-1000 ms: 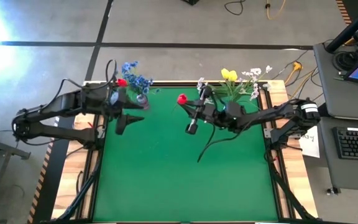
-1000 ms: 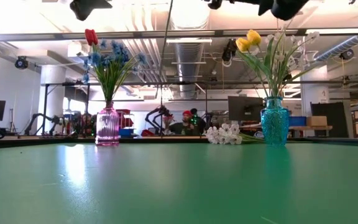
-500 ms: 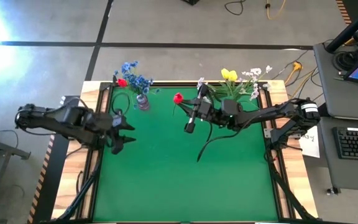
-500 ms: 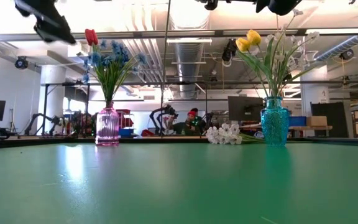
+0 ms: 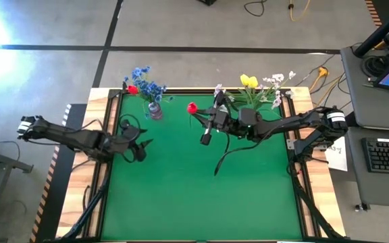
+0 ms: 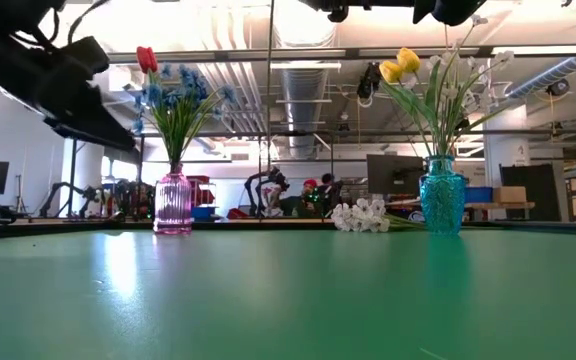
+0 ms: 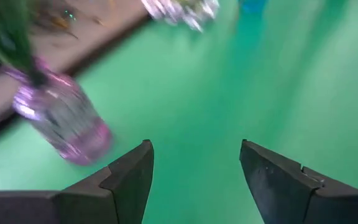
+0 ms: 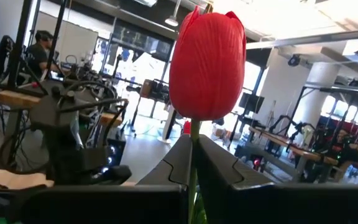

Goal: Sort flowers into vase by color
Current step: Put the red tulip into the purple vase

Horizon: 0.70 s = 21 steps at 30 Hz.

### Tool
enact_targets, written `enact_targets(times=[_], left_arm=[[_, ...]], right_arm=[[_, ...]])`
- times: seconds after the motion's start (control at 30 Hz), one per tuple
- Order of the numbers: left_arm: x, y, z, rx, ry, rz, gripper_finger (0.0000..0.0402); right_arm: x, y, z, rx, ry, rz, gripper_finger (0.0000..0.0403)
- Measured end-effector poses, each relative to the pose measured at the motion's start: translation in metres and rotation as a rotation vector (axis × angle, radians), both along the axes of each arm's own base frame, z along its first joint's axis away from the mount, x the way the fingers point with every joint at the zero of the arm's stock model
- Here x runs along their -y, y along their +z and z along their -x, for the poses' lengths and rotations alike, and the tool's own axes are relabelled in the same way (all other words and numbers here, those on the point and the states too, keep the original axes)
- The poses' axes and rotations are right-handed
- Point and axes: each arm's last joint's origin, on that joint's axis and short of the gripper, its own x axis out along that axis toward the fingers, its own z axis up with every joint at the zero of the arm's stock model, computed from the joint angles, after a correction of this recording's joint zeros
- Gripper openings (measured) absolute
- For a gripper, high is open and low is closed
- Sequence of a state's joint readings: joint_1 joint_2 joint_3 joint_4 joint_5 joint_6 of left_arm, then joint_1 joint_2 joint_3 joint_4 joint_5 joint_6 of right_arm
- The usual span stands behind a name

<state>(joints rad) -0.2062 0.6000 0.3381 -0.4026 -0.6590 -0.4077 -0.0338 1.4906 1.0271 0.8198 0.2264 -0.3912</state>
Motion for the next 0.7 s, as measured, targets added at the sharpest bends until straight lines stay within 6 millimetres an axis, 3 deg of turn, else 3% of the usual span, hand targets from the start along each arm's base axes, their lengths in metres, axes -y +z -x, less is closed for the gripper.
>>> enact_targets(times=[0.1, 0.23, 0.5, 0.7], left_arm=[[-0.002, -0.004, -0.002, 0.053, 0.066, -0.065, 0.0229], [-0.003, -0.003, -0.006, 0.073, 0.101, -0.158, 0.0229], [-0.008, -0.018, -0.009, 0.115, 0.312, -0.350, 0.0229], [-0.017, -0.028, -0.017, 0.101, 0.291, -0.299, 0.0229]], right_arm=[[0.002, 0.002, 0.001, 0.020, 0.009, 0.005, 0.0012], [0.015, 0.006, 0.000, 0.074, 0.144, -0.018, 0.0012], [0.066, -0.006, -0.023, 0.058, 0.083, -0.080, 0.0012], [0.100, -0.011, -0.046, 0.042, 0.106, -0.073, 0.0012]])
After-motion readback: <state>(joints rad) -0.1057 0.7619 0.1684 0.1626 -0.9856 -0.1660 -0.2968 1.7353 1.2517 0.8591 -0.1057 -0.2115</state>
